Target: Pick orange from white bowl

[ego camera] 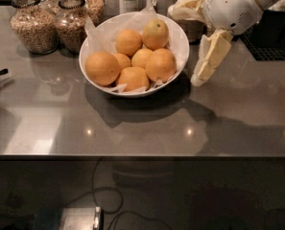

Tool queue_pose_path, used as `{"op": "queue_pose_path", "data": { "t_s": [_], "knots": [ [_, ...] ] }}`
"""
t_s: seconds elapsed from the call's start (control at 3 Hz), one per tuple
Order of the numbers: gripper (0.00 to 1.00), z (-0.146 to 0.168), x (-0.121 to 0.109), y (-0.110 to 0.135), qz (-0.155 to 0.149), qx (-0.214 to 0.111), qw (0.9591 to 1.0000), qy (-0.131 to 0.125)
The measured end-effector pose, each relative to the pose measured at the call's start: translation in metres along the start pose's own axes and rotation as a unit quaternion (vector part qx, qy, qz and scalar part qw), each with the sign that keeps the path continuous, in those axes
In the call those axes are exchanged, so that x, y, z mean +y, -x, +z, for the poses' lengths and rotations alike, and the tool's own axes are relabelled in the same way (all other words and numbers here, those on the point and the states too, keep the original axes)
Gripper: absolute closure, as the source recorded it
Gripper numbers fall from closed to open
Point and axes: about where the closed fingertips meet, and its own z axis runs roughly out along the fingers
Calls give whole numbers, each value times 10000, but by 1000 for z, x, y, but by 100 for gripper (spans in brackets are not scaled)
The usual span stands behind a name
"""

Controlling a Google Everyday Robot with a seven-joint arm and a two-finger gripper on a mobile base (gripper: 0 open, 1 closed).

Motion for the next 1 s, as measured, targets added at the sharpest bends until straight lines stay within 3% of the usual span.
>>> {"op": "queue_pose_path", "data": {
  "t_s": [0.33, 0.67, 1.0],
  "knots": [
    [0, 31, -33, -16, 349, -361, 9985, 203],
    [0, 31, -33, -16, 351, -362, 9985, 202],
    [0, 42, -35, -19, 960, -539, 9939, 64]
  ]
}}
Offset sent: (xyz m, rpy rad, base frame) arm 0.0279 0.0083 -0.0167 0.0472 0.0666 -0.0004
